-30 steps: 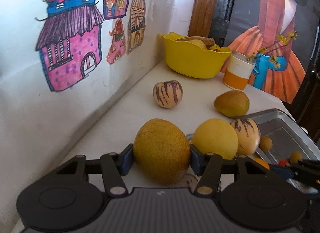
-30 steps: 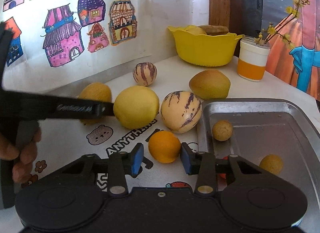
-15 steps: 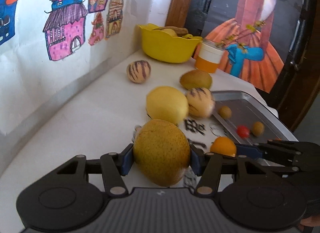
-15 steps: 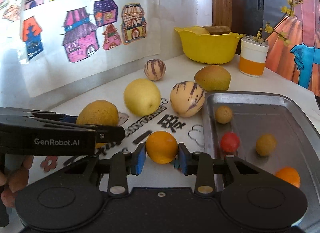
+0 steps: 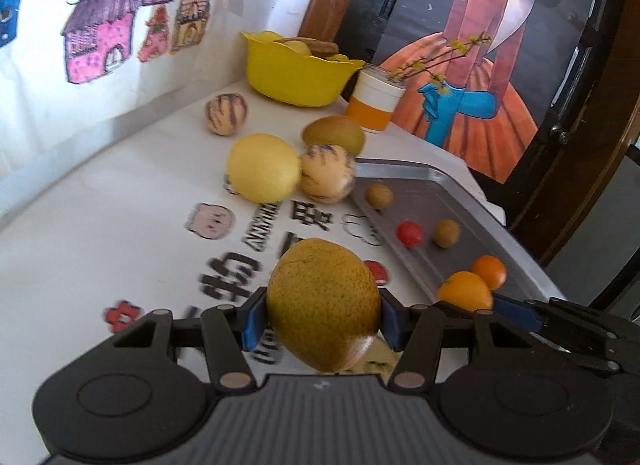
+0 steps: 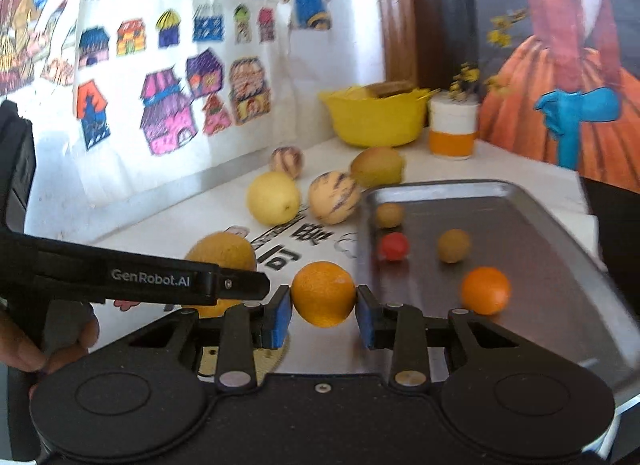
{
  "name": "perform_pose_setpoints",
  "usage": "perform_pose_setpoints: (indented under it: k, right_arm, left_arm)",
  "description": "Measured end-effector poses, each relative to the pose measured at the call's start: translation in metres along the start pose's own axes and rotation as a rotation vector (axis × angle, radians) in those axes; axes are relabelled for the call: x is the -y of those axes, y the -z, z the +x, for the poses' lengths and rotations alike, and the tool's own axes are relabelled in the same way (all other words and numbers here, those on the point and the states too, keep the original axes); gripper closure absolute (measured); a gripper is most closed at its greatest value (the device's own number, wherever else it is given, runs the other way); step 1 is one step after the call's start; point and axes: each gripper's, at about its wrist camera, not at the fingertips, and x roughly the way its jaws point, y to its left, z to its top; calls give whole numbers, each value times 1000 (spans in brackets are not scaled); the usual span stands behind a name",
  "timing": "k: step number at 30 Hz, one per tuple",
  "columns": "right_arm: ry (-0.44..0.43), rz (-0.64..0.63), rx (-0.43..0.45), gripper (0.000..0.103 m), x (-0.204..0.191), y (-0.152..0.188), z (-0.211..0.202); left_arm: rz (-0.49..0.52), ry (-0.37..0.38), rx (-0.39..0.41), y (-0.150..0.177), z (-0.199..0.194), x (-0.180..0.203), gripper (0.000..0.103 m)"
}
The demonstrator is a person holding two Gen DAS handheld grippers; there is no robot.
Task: Organize fruits
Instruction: 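Carry the pear and mandarin over the tray and open both tools to release them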
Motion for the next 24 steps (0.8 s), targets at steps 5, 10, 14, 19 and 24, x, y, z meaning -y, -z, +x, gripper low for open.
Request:
perform_pose_setpoints:
  k: [5,10,14,19,24]
  right_arm:
    - [61,64,19,67,28,5,-19]
    - [117,127,26,67,55,15,-31]
    - [138,147,23,67,68,22,-33]
    - [138,160,25,66,76,28,-35]
    - [139,151,34,66,79,27,-36]
  left_arm:
    - [-26,47,9,2,8,25,43]
    - [-36,90,28,-3,17,49,43]
    - [4,103,28,-7,27,70,43]
    - [45,95,20,-9,39,89,43]
    - [66,75,9,-8,49,97,43]
